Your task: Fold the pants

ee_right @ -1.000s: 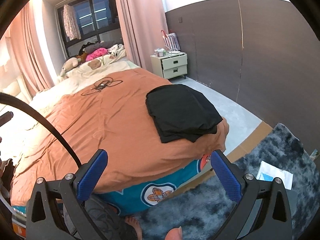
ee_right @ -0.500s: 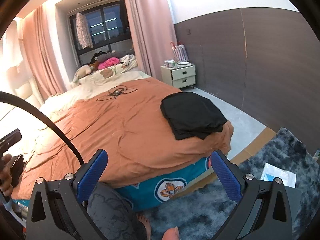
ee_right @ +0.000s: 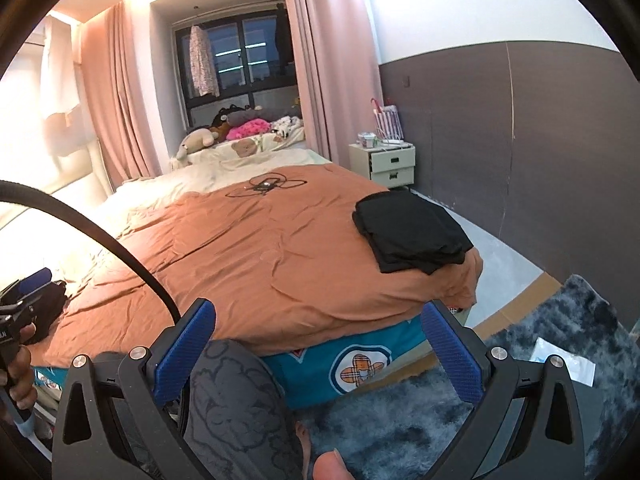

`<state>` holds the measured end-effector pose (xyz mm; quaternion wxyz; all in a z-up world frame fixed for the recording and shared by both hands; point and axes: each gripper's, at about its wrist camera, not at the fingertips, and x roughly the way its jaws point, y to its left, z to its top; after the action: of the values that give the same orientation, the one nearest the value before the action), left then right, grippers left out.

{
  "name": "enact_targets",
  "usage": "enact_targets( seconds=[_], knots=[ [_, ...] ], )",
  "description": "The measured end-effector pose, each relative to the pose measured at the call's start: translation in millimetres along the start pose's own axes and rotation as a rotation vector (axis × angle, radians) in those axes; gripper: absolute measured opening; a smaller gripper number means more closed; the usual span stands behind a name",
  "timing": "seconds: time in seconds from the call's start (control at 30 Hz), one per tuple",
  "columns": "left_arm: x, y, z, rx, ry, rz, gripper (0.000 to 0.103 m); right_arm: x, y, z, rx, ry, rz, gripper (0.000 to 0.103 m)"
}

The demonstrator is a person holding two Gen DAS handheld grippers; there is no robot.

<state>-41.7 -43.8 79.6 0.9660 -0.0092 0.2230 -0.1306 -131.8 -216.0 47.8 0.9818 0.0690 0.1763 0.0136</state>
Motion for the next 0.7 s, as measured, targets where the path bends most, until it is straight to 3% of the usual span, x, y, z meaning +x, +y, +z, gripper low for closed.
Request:
enact_targets(
  seconds=[0.33, 0.7],
  knots=[
    [-24, 1, -23, -0.003, -0.019, 0.025, 0.102, -12, 15, -25, -0.018, -0.035, 0.035, 0.103],
    [-15, 13, -39, -0.012, 0.007, 0.058, 0.102, 27, 39, -49, 0.011, 0.02, 0.073, 0.103]
  ],
)
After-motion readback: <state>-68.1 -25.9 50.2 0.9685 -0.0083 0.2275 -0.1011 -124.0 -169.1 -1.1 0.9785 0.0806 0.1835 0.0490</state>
